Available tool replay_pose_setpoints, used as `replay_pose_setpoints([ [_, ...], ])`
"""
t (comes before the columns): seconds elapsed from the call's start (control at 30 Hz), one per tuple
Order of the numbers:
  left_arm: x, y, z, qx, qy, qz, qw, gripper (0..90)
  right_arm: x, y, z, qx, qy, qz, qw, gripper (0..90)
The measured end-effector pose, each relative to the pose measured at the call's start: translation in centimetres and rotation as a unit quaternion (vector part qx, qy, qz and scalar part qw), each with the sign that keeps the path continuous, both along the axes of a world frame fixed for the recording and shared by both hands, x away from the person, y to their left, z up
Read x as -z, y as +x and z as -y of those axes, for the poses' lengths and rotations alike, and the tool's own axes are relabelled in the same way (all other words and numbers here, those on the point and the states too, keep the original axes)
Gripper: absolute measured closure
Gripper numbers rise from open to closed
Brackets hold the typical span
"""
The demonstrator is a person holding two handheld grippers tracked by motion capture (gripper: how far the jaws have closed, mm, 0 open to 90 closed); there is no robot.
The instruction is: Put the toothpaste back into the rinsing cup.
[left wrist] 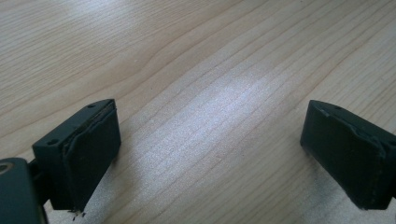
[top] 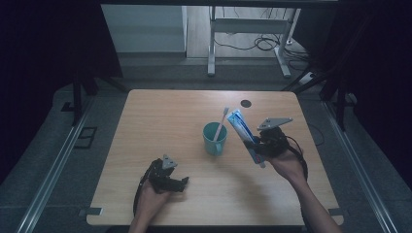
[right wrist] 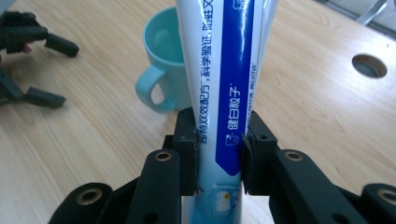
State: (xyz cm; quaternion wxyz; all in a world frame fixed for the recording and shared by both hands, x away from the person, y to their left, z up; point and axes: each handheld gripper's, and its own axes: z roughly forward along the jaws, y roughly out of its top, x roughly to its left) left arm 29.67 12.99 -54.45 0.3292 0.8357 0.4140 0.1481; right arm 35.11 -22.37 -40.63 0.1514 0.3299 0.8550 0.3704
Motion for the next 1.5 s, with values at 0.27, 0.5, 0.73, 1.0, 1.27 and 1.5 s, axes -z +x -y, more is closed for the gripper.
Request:
replay_pose_setpoints([
  [0.27,0.0,0.0,0.0,0.0,0.0,0.0,1.0,5.0,-0.3,0.4,-0.8,-0.001,0.019,0.019,0.9997,71.6],
  [0.5,0.0,0.0,0.0,0.0,0.0,0.0,1.0,5.0,-0.3,0.9,-1.2,0.001,0.036,0.022,0.9991,71.4],
  [0.73,0.0,0.0,0.0,0.0,0.0,0.0,1.0,5.1,-0.2,1.3,-1.7,0.004,0.053,0.032,0.9981,71.4],
  [1.0,0.0,0.0,0.0,0.0,0.0,0.0,1.0,5.1,-0.6,1.8,-2.4,0.007,0.071,0.046,0.9964,71.4],
  [1.27,0.0,0.0,0.0,0.0,0.0,0.0,1.0,5.0,-1.3,2.3,-3.2,0.012,0.09,0.061,0.9939,71.4],
  [1.5,0.0,0.0,0.0,0.0,0.0,0.0,1.0,5.0,-1.7,2.7,-4.0,0.013,0.104,0.076,0.9916,71.4],
])
